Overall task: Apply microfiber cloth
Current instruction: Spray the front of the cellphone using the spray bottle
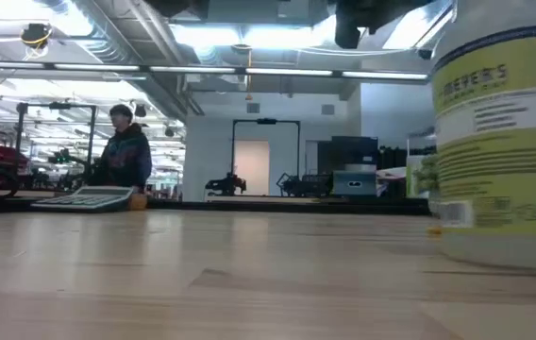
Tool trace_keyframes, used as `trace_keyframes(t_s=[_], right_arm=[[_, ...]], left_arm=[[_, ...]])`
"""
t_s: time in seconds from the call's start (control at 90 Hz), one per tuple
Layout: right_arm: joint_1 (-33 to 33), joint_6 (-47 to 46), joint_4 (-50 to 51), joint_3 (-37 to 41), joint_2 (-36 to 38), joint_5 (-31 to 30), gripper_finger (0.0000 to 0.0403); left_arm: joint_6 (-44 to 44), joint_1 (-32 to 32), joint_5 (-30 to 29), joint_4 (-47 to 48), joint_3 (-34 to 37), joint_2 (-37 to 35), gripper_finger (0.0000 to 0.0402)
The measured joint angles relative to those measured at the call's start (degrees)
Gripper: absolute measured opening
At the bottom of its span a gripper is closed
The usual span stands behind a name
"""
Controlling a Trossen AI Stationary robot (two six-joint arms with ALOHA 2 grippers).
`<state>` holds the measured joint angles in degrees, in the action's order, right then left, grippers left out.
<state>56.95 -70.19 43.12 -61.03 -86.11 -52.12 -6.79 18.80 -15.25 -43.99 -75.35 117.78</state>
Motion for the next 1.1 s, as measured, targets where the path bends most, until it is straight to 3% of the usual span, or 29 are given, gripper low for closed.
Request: trace_keyframes(t_s=[0.467,1.1], right_arm=[[5.31,1.95,4.46,-0.14,5.69,2.04,0.0003],[3.79,17.33,-6.86,-0.12,4.52,2.19,0.0003]], left_arm=[[-0.31,0.7,-0.13,0.6,-0.02,-0.06,0.0301],[-1.45,1.47,0.07,0.52,0.0,-0.22,0.0301]])
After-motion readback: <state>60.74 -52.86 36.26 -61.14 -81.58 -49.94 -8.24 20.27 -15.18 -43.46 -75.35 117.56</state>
